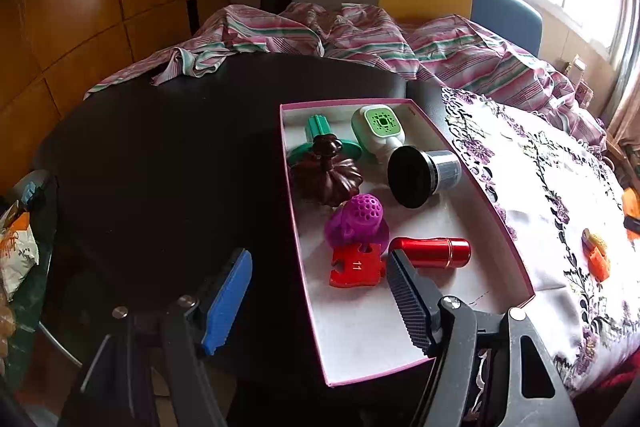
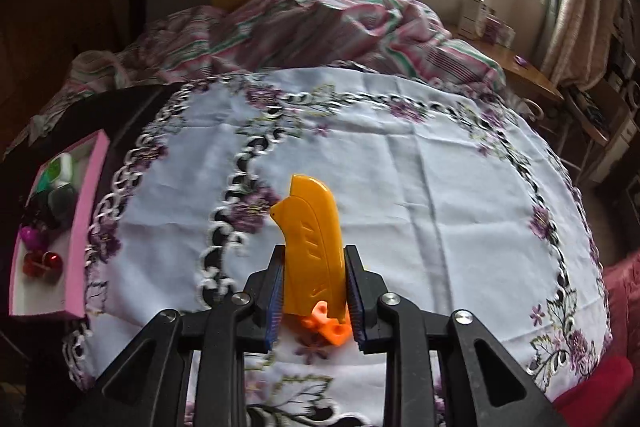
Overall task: Organize rigid objects
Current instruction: 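Carry the yellow gun-shaped piece into the tray and open the right tool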
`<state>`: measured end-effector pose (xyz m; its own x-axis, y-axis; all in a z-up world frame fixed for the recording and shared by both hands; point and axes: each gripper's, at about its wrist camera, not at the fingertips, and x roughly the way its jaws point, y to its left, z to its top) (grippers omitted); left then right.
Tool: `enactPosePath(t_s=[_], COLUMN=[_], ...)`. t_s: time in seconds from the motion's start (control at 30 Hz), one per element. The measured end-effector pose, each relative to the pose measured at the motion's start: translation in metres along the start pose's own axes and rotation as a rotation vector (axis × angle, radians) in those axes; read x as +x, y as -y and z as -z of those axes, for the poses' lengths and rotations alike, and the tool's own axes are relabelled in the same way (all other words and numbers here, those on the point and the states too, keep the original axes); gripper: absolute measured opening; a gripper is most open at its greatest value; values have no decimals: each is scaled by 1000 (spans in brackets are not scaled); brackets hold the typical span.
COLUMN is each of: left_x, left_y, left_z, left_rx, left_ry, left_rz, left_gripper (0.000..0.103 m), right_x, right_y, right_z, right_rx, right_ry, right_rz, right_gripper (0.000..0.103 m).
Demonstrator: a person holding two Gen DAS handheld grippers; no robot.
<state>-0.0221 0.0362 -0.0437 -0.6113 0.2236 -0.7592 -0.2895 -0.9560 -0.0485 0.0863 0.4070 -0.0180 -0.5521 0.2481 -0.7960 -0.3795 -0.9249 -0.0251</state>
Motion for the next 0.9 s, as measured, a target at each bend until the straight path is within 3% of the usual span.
enactPosePath(t_s=[0.27,0.43,0.6,0.73,0.83,0.9], left_x=[-7,-9,-9,-10,-11,-11], left_y=[-7,-10,-13,-17,-23,-26], left_z=[4,5,6,8,8,8], left_rx=[-13,-18,-23,-35,-59,-73], left_ry=[5,1,0,3,10,7], left_rz=[2,2,2,-3,-9,-9], left_gripper=[70,70,70,70,70,70], right_x=[9,23,37,46,47,52], right_y=[-143,-203,-229,-242,-253,-260], right_z=[-14,-8,-6,3,16,22], right_rx=[-257,-362,-404,-459,-520,-559], right_ry=[-1,-45,-78,-164,-252,-292], right_rz=[-247,-337,-346,-395,-480,-464], right_gripper=[27,26,26,26,26,26])
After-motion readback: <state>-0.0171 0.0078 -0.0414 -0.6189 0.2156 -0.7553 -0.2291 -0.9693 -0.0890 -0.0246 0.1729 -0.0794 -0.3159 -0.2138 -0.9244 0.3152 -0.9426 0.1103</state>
